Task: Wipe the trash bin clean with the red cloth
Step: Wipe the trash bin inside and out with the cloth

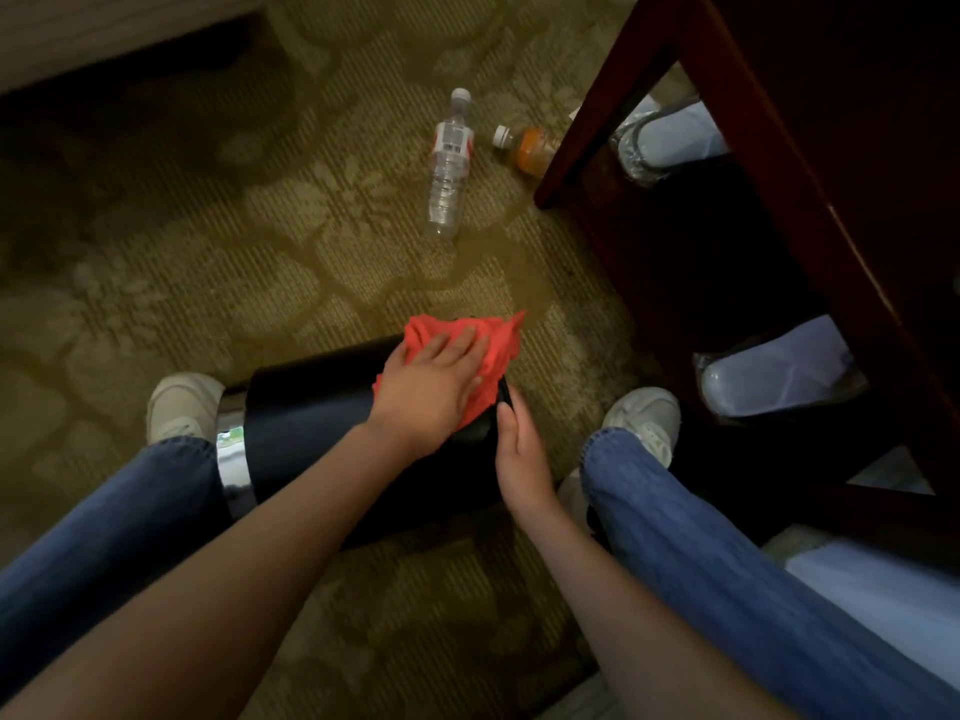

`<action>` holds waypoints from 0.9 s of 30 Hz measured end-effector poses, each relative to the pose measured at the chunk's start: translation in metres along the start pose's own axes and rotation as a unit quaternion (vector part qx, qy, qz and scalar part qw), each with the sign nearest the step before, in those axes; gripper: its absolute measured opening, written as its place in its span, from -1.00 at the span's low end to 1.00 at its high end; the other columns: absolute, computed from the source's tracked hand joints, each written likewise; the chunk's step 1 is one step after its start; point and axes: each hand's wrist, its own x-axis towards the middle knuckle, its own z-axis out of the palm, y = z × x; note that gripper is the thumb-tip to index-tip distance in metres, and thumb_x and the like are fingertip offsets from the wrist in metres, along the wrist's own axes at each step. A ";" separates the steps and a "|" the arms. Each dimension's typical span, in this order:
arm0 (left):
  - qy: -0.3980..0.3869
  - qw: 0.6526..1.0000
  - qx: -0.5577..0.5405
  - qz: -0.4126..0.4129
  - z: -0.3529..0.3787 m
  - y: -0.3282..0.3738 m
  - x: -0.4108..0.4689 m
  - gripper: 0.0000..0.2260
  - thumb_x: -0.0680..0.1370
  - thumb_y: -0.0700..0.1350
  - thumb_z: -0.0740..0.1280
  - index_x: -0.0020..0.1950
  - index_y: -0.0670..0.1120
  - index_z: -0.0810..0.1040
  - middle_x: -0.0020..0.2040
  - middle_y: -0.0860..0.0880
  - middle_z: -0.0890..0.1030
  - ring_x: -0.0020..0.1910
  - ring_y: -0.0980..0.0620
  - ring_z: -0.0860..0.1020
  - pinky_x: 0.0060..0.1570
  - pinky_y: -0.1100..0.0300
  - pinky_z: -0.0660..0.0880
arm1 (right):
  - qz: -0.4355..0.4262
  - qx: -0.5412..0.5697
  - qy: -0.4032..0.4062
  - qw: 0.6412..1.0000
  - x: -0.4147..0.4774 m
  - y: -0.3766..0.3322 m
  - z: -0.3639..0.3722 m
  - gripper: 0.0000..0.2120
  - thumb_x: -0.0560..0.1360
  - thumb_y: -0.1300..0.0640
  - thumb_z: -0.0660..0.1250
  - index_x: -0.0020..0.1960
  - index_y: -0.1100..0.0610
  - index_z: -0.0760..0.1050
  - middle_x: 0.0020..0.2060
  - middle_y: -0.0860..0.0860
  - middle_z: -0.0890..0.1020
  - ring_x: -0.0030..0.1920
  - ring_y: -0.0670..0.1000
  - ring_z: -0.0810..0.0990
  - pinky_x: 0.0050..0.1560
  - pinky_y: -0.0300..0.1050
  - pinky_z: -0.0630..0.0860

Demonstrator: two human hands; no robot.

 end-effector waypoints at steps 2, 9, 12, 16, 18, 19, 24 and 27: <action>0.034 0.998 0.026 0.052 0.001 0.001 -0.012 -0.49 0.56 0.09 -0.07 0.46 0.01 0.32 0.43 0.01 0.39 0.38 -0.09 0.41 0.24 -0.16 0.35 | 0.001 0.002 -0.001 1.000 -0.001 -0.004 0.000 -0.60 0.58 -0.11 -0.02 0.39 -0.11 0.25 0.29 -0.13 0.41 0.38 -0.09 0.29 0.43 0.22 0.11; 0.009 0.998 -0.052 -0.037 -0.009 0.003 0.011 -0.56 0.65 0.05 -0.07 0.53 0.04 0.12 0.54 0.07 0.13 0.51 0.08 0.12 0.44 -0.01 0.10 | -0.026 0.010 -0.020 0.999 0.004 -0.013 -0.003 -0.66 0.64 -0.01 0.00 0.40 -0.16 0.18 0.31 -0.24 0.30 0.37 -0.23 0.24 0.39 -0.26 0.14; -0.028 0.988 -0.109 -0.102 -0.025 -0.004 0.036 -0.62 0.65 0.02 -0.01 0.43 0.00 0.31 0.44 -0.03 0.36 0.40 -0.07 0.34 0.33 -0.03 0.26 | -0.038 0.001 -0.021 0.999 0.004 -0.016 -0.004 -0.68 0.63 0.05 0.00 0.30 -0.31 0.17 0.26 -0.40 0.29 0.31 -0.39 0.24 0.31 -0.45 0.13; -0.076 0.978 -0.156 -0.119 -0.032 -0.025 0.039 -0.59 0.64 0.08 -0.07 0.43 0.04 0.34 0.34 -0.17 0.47 0.27 -0.19 0.47 0.29 -0.02 0.37 | -0.019 -0.004 -0.026 0.999 -0.003 -0.007 -0.005 -0.68 0.61 -0.03 -0.03 0.33 -0.30 0.15 0.31 -0.33 0.30 0.36 -0.30 0.24 0.40 -0.24 0.14; -0.078 0.971 -0.159 -0.160 -0.029 -0.045 0.026 -0.57 0.65 0.08 -0.08 0.43 0.01 0.35 0.32 -0.20 0.49 0.27 -0.21 0.46 0.29 0.00 0.37 | -0.013 0.000 -0.031 0.999 -0.007 -0.005 -0.007 -0.67 0.64 0.00 -0.03 0.38 -0.20 0.14 0.34 -0.24 0.31 0.37 -0.25 0.24 0.41 -0.21 0.15; -0.077 0.967 -0.150 -0.191 -0.027 -0.055 0.017 -0.54 0.65 0.10 -0.09 0.39 -0.05 0.40 0.29 -0.23 0.50 0.26 -0.22 0.47 0.28 0.00 0.38 | -0.010 0.002 -0.033 0.999 -0.009 -0.005 -0.009 -0.67 0.64 0.01 -0.03 0.39 -0.17 0.14 0.35 -0.20 0.32 0.37 -0.23 0.25 0.39 -0.21 0.17; -0.062 0.960 -0.089 -0.259 -0.023 -0.063 -0.013 -0.54 0.62 0.16 -0.05 0.33 -0.03 0.43 0.26 -0.20 0.52 0.22 -0.23 0.50 0.26 -0.04 0.36 | -0.011 0.003 -0.039 0.999 -0.013 -0.003 -0.009 -0.51 0.58 -0.08 -0.05 0.48 -0.01 0.18 0.39 -0.09 0.35 0.39 -0.17 0.27 0.38 -0.21 0.21; -0.032 0.979 -0.071 -0.189 -0.018 -0.026 -0.010 -0.62 0.63 0.09 -0.01 0.39 0.04 0.34 0.37 -0.08 0.43 0.32 -0.12 0.41 0.26 -0.04 0.28 | -0.009 -0.001 -0.037 0.999 -0.016 0.002 -0.010 -0.50 0.59 -0.07 -0.04 0.49 0.05 0.16 0.42 -0.04 0.32 0.39 -0.18 0.23 0.38 -0.26 0.17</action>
